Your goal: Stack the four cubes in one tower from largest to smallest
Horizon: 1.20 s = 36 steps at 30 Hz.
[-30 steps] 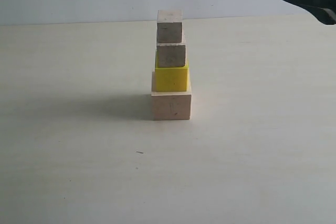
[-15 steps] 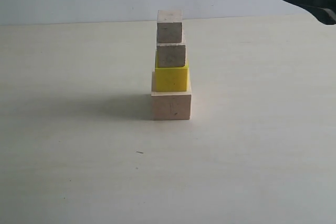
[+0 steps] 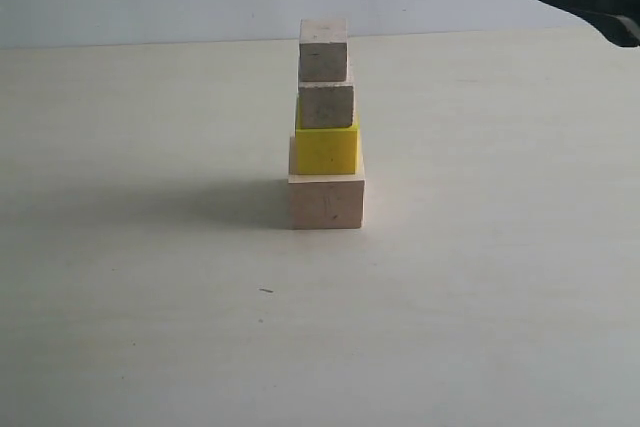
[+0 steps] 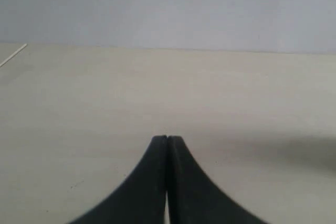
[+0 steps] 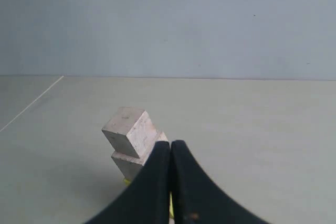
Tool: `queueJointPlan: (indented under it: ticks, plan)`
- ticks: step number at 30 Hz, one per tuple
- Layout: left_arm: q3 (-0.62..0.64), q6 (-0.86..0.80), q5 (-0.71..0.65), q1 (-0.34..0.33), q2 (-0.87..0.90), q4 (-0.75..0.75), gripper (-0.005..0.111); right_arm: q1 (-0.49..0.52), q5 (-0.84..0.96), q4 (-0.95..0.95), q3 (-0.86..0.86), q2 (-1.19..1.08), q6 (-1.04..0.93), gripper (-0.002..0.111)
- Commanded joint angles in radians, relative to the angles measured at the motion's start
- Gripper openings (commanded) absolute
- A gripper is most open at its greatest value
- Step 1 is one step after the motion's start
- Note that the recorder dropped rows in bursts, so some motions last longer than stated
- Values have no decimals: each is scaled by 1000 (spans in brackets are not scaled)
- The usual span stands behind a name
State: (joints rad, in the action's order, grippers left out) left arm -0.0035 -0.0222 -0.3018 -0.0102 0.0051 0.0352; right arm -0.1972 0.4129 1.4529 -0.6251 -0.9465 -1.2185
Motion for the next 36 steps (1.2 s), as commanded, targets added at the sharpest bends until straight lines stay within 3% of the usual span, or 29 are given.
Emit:
queueJointPlan:
  ticks: [1, 36]
  plan:
    - [3, -1, -49, 13, -5, -26, 0, -2, 4, -3, 3, 4, 0, 0]
    - [3, -3, -55, 10, -5, -35, 0, -2, -22, -51, 3, 69, -2, 0]
